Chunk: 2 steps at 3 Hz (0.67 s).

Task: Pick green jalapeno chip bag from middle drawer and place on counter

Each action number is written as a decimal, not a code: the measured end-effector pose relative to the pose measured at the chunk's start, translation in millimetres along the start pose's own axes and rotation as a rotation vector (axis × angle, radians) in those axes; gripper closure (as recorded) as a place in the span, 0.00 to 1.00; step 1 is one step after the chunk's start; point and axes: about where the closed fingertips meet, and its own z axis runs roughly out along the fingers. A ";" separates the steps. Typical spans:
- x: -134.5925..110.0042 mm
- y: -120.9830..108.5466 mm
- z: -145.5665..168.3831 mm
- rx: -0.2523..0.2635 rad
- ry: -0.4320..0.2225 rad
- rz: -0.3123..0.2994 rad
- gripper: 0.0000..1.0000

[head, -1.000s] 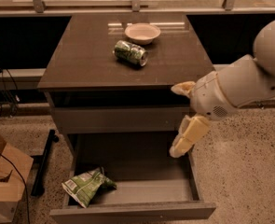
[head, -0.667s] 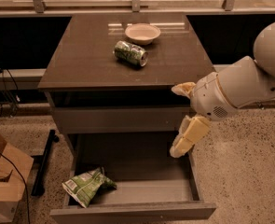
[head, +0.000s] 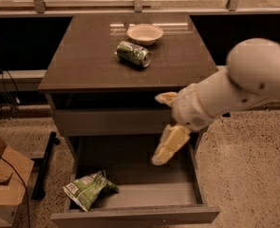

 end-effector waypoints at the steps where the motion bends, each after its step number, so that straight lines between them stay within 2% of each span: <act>1: -4.6 4.2 73.7 -0.042 -0.053 -0.030 0.00; 2: -1.2 6.7 143.6 -0.080 -0.097 -0.027 0.00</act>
Offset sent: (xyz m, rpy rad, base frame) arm 0.0252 0.1446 -0.1723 0.1532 0.0634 0.0979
